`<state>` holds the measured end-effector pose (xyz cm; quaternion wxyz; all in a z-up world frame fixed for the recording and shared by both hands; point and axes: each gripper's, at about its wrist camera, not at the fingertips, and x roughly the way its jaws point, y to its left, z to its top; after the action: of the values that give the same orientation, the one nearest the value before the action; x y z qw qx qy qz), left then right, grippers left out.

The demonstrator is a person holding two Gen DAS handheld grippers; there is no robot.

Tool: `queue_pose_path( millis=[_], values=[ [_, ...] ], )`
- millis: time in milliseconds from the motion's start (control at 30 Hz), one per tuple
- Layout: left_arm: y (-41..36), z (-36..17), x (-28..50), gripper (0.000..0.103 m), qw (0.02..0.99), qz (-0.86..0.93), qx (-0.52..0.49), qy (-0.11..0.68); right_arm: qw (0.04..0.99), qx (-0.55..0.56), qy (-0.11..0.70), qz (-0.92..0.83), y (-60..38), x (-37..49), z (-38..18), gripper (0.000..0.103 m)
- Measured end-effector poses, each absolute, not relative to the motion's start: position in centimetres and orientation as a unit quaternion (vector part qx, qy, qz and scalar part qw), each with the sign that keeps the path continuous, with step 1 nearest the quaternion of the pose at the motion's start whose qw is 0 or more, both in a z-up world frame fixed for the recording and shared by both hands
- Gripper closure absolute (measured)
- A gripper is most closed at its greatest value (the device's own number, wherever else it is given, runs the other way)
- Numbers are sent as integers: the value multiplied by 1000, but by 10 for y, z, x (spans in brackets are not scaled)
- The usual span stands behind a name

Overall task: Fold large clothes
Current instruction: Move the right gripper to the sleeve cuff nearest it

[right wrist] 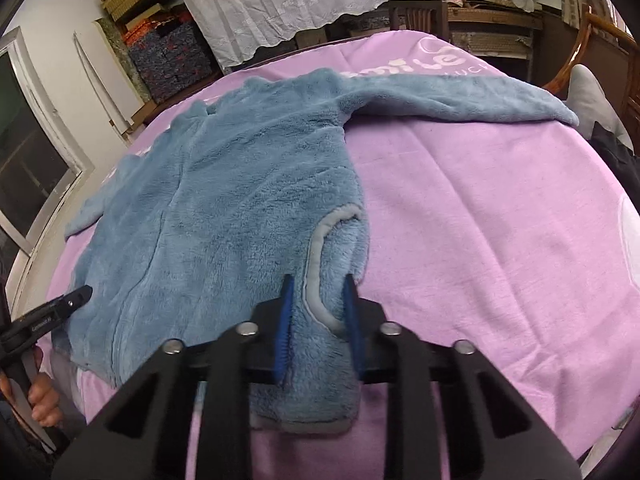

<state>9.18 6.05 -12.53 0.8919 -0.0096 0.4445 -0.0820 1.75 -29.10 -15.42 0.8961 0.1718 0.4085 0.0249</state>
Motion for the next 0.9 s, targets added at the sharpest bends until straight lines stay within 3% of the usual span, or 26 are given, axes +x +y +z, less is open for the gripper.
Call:
queue_pose_path(
  millis=[167,200,233,267,300,333,400,633,733,900],
  values=[
    [61,-126,83,81,895,-77,6,440,892,171,416,42,-295,10,-158,84],
    [61,-124,83,74,894,-73,13,443,892,168,418,42,-294,10,-157,81],
    [62,-122,84,69,893,-67,18,444,890,172,421,43,-297,11,-155,72],
    [63,-118,85,54,894,-60,22,444,888,181,420,42,-302,11,-152,57],
    [65,-110,88,41,898,-51,27,437,889,193,413,37,-310,12,-149,51],
    [65,-100,92,34,903,-44,32,426,893,210,397,25,-324,14,-140,45],
    [64,-82,105,21,910,-41,40,410,897,236,374,8,-349,25,-126,43],
    [18,-50,199,20,912,-90,23,400,862,345,371,15,-413,141,-124,46],
    [-4,-60,241,20,897,-108,12,428,854,341,391,36,-396,193,-129,53],
    [-26,-97,292,20,885,-91,38,455,850,308,423,60,-364,251,-145,53]
  ],
)
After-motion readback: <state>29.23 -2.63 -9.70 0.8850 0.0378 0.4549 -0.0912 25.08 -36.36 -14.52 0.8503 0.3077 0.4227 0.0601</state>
